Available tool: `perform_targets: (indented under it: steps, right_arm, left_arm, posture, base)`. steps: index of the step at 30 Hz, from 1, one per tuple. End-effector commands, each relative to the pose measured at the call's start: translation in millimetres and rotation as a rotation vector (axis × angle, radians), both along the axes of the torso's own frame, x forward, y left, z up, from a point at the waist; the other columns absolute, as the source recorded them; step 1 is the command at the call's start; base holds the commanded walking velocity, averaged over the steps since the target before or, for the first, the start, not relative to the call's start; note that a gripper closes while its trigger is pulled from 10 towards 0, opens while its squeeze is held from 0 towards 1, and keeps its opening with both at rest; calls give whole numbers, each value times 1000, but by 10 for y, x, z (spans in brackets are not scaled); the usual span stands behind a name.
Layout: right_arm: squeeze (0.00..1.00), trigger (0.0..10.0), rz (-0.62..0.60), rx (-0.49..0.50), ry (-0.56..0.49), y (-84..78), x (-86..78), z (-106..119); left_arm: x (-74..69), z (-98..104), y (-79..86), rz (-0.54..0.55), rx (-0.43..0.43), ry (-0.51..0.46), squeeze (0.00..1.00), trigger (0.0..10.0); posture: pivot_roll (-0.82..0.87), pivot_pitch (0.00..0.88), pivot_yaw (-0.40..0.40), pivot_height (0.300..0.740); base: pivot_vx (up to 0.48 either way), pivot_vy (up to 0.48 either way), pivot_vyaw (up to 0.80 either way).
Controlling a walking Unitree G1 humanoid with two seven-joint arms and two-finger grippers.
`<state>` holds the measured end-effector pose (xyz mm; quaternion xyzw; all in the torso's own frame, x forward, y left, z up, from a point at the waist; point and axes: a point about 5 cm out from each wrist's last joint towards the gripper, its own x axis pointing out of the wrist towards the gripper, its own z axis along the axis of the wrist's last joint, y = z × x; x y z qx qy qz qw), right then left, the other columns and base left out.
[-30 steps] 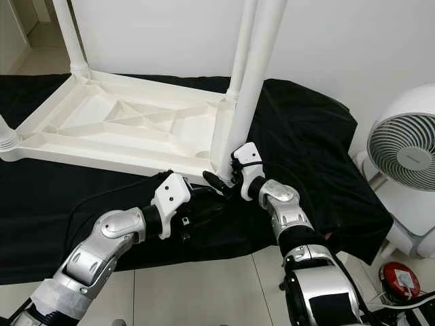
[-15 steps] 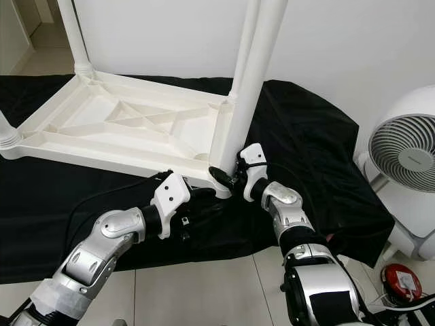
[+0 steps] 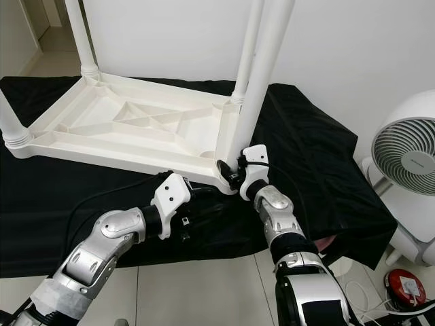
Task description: Building children table
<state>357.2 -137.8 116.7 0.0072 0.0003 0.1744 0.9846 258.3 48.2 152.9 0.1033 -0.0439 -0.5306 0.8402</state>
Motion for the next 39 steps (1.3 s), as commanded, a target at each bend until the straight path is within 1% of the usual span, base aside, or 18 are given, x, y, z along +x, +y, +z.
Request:
perform_targets:
  steps: [1,2,3,6,8,9,12,17,18,19,24,29,33,35,36,37,38,39]
  right_arm:
    - [0,10000,-151,6,50,-84,-52,-120]
    - [0,10000,-196,17,50,-65,-66,-124]
    - [0,10000,-196,17,50,-65,-66,-124]
    - [0,10000,-321,29,31,40,-135,-127]
    - [0,10000,-359,45,20,191,-193,-124]
    - [0,10000,-359,45,20,191,-193,-124]
    - [0,10000,-350,62,16,326,-230,-114]
    - [0,10000,-318,60,14,314,-227,-77]
    - [455,10000,-312,59,14,315,-230,-69]
    - [1000,10000,-289,65,13,335,-240,-65]
    - [1000,10000,-252,98,2,354,-283,-49]
    - [1000,10000,-239,86,-4,329,-312,-57]
    - [1000,10000,-194,46,29,187,-371,-141]
    - [1000,10000,-194,46,29,187,-371,-141]
    - [580,10000,-157,30,37,115,-376,-164]
    - [580,10000,-157,30,37,115,-376,-164]
    - [0,10000,-118,-2,32,18,-361,-176]
    - [0,10000,-94,-25,24,-56,-350,-178]
  left_arm:
    - [-16,19,-32,-8,-9,-1,0,10000]
    - [-16,19,-34,-9,-10,-2,0,10000]
    - [-16,19,-34,-9,-10,-2,0,10000]
    - [-11,22,-43,-11,-12,-1,0,10000]
    - [-13,21,-57,-14,-13,-1,0,10000]
    - [-13,21,-57,-14,-13,-1,0,10000]
    - [-10,25,-58,-14,-15,-2,0,10000]
    - [-5,22,-54,-12,-16,-2,0,10000]
    - [-4,22,-53,-12,-16,-2,0,10000]
    - [-1,22,-52,-10,-16,-2,0,10000]
    - [0,13,-52,-5,-19,-1,0,10000]
    - [-4,0,-57,-3,-18,1,0,10000]
    - [-8,-3,-58,0,-20,1,0,10000]
    - [-8,-3,-58,0,-20,1,0,10000]
    - [-8,-3,-56,1,-21,1,0,10000]
    - [-8,-3,-56,1,-21,1,0,10000]
    - [-8,-4,-55,-1,-19,1,0,10000]
    - [-9,-4,-56,-4,-19,0,0,10000]
  posture:
    - [-46,0,-72,740]
    - [-50,0,-71,740]
    - [-50,0,-71,740]
    - [-52,0,-70,740]
    - [-50,0,-73,740]
    - [-50,0,-73,740]
    - [-49,0,-74,740]
    - [-51,0,-75,740]
    - [-51,0,-75,740]
    - [-49,0,-78,740]
    - [-48,0,-81,740]
    - [-51,0,-84,740]
    - [-50,0,-88,740]
    - [-50,0,-88,740]
    - [-53,0,-86,740]
    - [-53,0,-86,740]
    - [-59,0,-82,740]
    - [-59,0,-82,740]
  base:
    - [0,0,0]
    - [0,0,0]
    - [0,0,0]
    - [0,0,0]
    - [0,0,0]
    - [0,0,0]
    - [0,0,0]
    - [0,0,0]
    - [0,0,0]
    - [0,0,0]
    - [0,0,0]
    - [0,0,0]
    - [0,0,0]
    - [0,0,0]
    - [0,0,0]
    - [0,0,0]
    - [0,0,0]
    - [0,0,0]
